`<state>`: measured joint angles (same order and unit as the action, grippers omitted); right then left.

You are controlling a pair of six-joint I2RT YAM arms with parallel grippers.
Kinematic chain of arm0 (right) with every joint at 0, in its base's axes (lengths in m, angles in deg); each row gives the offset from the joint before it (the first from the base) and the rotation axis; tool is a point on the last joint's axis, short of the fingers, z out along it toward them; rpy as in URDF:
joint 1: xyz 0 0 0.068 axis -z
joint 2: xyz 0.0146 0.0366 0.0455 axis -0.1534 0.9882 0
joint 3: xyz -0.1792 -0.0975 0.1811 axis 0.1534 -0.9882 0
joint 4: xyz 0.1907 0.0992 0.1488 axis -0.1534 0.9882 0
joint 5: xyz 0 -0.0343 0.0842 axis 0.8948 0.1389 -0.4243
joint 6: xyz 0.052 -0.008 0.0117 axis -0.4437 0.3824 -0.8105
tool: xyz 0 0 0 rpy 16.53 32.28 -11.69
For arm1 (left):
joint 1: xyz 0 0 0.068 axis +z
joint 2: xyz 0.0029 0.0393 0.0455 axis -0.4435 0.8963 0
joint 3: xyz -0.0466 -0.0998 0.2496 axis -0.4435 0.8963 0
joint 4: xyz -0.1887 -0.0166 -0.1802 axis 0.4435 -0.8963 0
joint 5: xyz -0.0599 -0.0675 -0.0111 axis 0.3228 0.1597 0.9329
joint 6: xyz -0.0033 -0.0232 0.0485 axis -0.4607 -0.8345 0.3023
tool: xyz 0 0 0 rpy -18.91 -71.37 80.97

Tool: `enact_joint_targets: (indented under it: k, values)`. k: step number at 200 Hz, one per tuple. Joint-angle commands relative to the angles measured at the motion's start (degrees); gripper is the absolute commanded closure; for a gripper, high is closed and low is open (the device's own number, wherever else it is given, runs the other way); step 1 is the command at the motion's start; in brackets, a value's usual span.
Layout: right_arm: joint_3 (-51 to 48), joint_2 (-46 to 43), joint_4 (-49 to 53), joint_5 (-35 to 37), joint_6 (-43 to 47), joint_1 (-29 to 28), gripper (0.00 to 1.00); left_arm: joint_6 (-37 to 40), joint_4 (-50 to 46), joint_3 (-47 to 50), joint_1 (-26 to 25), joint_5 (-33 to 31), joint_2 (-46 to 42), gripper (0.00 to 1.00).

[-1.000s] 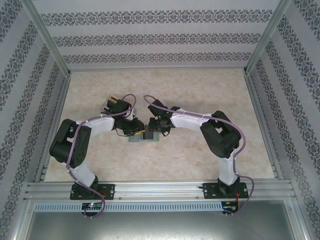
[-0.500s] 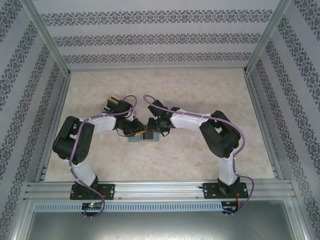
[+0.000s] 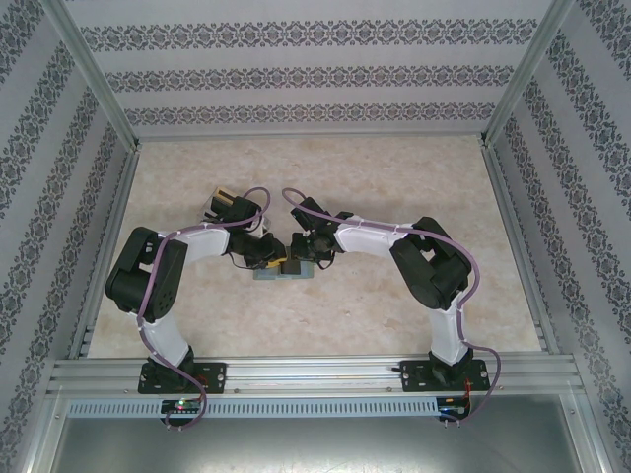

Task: Take the credit cards out of the card holder

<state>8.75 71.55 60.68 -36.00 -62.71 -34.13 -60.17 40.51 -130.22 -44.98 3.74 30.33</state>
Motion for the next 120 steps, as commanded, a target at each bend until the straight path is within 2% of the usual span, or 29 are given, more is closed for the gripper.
enact_joint_targets:
  k: [1, 53, 120]
  values:
    - [-0.87, 2.53, 3.4, 0.59, -0.46, -0.33, 0.76, 0.17, 0.73, -0.4, 0.79, 0.91, -0.31, 0.79]
    - [-0.8, 3.12, 4.28, 1.16, 0.02, -0.4, 0.78, -0.48, 5.46, 1.9, 1.28, 4.33, -1.84, 0.85]
    - [-0.32, 3.71, 5.57, 1.61, 0.02, -0.59, 0.8, 1.87, 2.89, 3.46, 2.94, 3.27, -4.82, 0.91]
